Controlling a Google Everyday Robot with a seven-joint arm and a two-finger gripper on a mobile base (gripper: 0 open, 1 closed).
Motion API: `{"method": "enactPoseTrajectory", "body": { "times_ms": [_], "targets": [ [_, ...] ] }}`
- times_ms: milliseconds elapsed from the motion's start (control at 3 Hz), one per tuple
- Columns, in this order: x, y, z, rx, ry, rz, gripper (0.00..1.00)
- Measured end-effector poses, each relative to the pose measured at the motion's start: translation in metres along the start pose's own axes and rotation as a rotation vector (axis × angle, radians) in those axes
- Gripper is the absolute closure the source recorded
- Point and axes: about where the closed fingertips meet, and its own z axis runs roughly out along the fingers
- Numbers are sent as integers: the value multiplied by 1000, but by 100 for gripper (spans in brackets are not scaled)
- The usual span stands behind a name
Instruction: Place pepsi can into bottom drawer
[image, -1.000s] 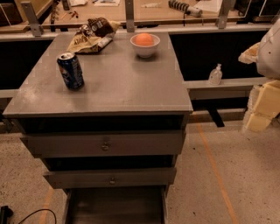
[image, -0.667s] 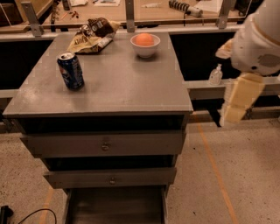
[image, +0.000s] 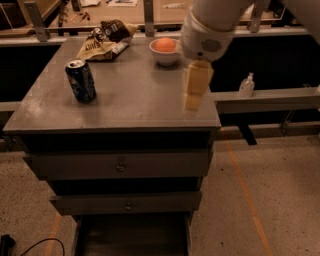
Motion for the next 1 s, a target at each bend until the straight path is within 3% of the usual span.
{"method": "enactPoseTrajectory", "body": {
  "times_ms": [667, 1000],
  "targets": [
    [-116, -64, 54, -42, -55, -126, 0],
    [-123, -69, 58, -30, -64, -124, 0]
  ]
}}
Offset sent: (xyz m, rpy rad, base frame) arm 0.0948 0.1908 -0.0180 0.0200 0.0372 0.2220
